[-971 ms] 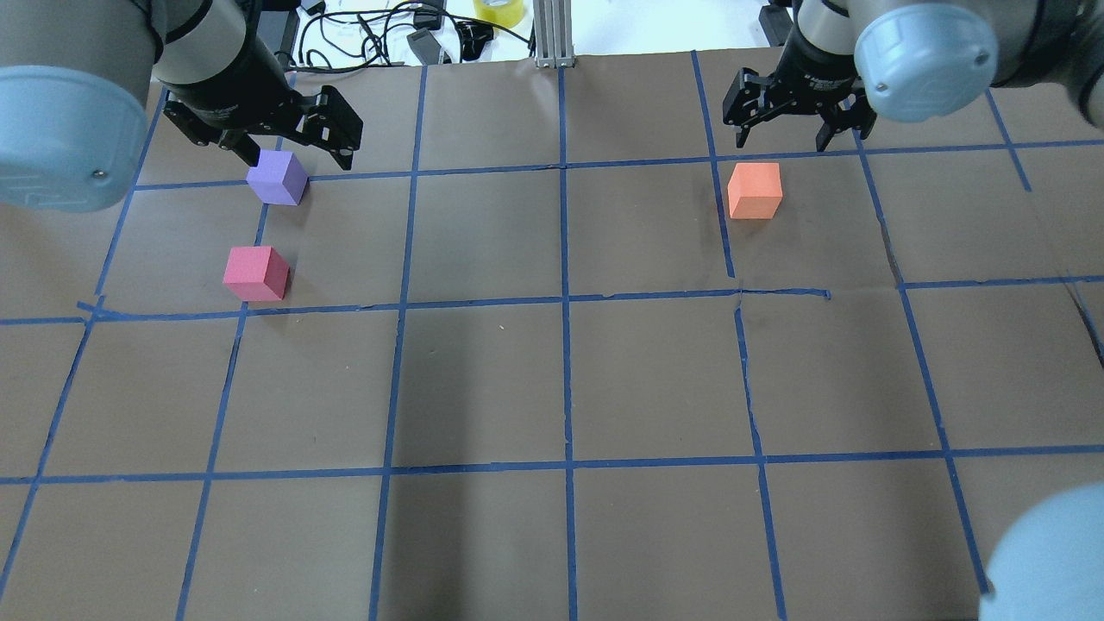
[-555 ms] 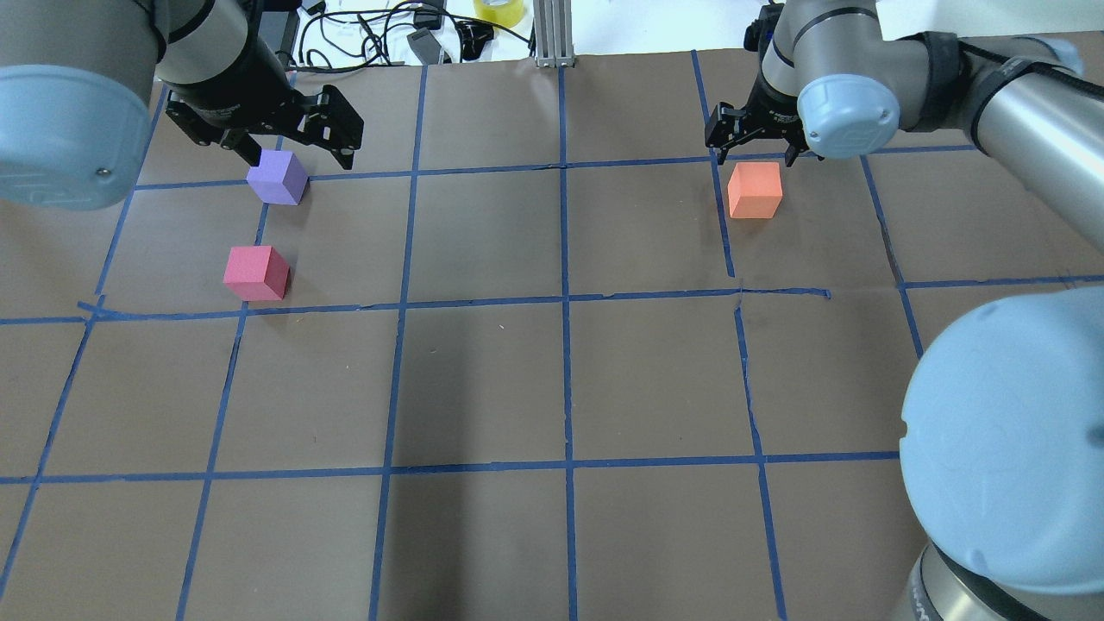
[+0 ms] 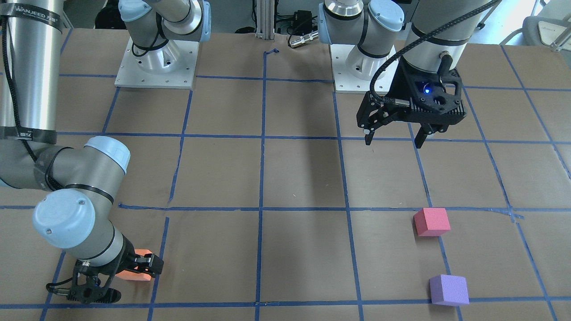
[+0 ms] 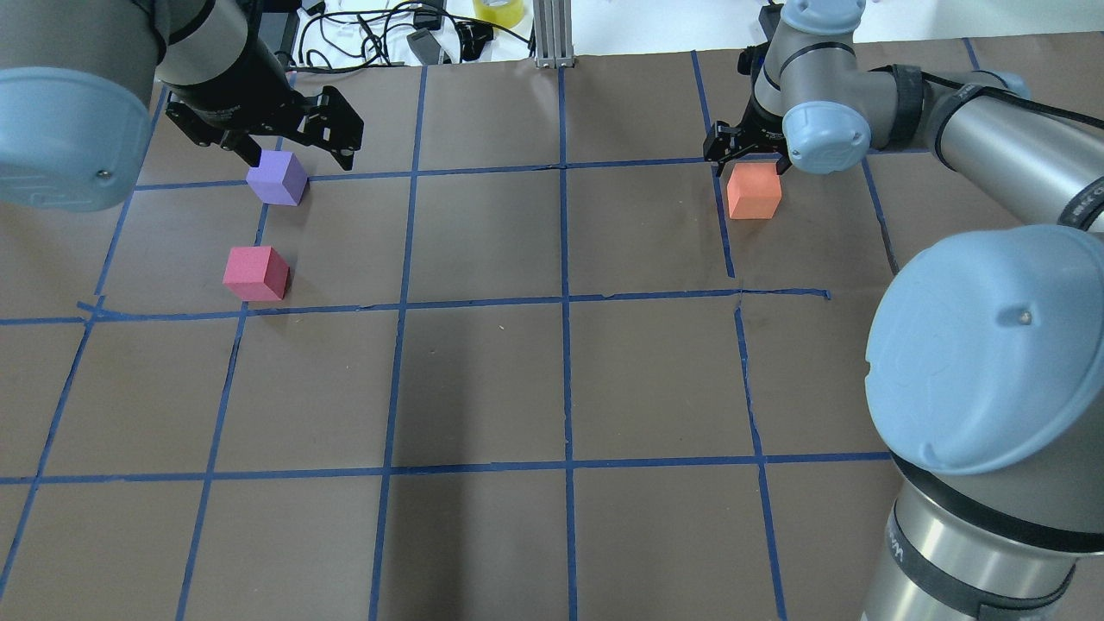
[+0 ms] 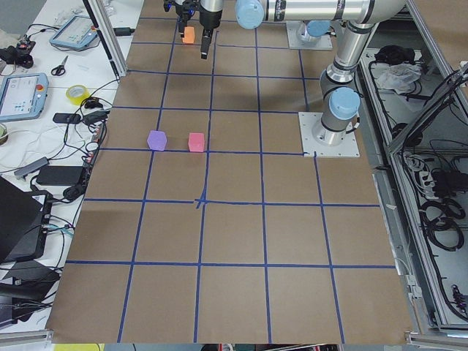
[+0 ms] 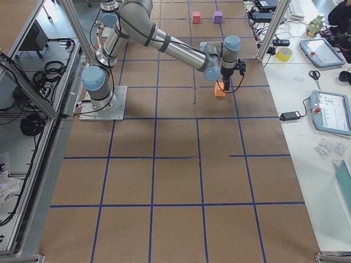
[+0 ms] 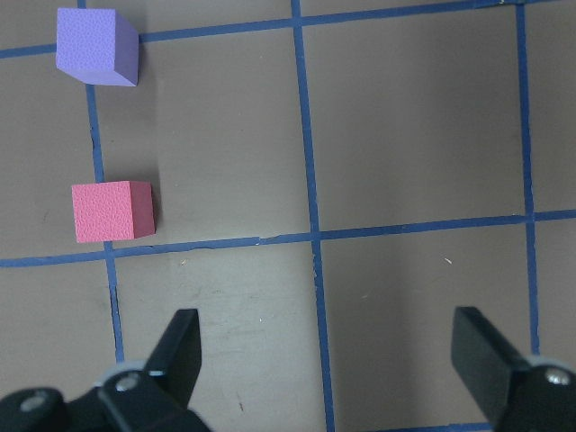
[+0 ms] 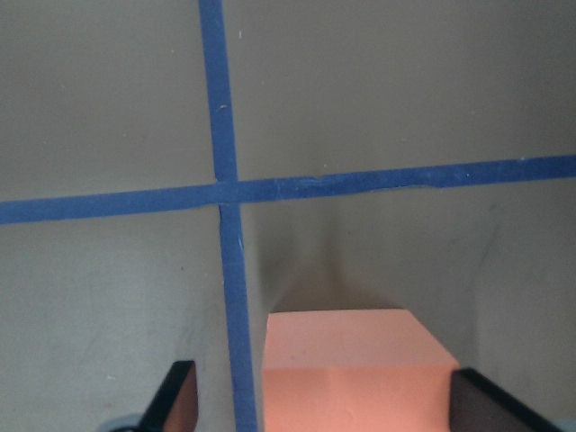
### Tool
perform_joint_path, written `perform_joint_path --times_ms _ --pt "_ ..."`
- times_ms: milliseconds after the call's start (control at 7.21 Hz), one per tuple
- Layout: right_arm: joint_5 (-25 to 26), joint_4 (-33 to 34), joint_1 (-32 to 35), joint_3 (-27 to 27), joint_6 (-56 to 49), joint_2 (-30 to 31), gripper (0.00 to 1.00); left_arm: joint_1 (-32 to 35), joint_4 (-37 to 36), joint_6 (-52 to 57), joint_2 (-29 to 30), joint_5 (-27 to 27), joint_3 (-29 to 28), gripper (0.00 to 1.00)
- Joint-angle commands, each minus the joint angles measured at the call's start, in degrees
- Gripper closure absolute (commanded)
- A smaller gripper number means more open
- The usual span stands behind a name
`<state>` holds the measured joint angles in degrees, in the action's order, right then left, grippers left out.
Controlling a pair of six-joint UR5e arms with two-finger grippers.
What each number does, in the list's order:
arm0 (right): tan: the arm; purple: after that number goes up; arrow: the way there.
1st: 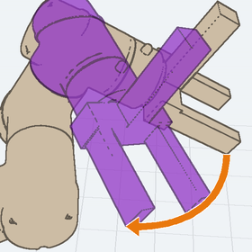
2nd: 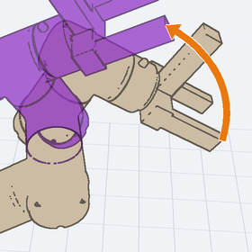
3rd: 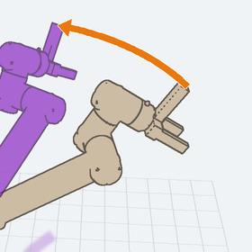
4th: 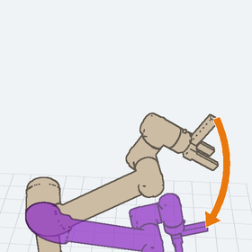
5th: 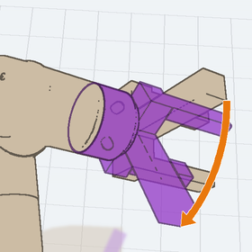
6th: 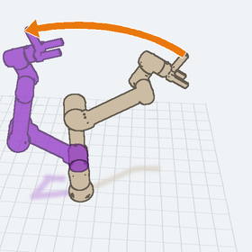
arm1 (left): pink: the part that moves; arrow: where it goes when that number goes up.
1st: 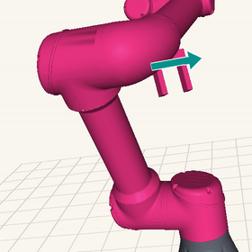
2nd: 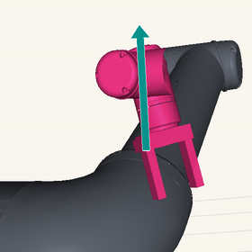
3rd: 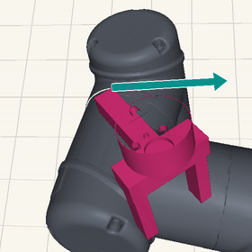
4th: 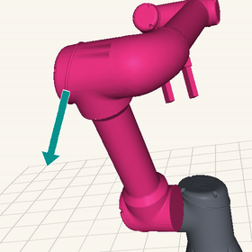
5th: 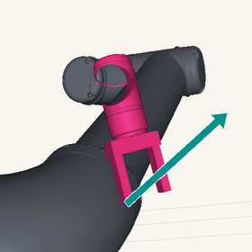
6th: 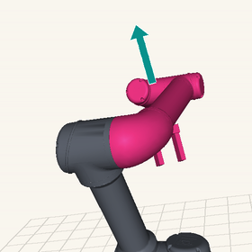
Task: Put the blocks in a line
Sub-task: 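Lower the right gripper over the orange cube and close on it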
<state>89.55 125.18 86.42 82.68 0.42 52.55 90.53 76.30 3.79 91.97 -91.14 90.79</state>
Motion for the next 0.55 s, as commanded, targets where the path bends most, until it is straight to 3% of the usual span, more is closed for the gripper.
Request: perform_joint_path --times_ms 0,416 --pt "1.32 -0.46 -0.03 0.29 -0.59 -0.17 0.06 0.0 -0.01 0.16 0.05 -0.09 0.09 0.0" --pt "1.51 -0.64 -0.03 -0.68 -0.51 0.18 0.01 0.18 -0.01 -0.19 -0.04 0.0 0.0 0.0"
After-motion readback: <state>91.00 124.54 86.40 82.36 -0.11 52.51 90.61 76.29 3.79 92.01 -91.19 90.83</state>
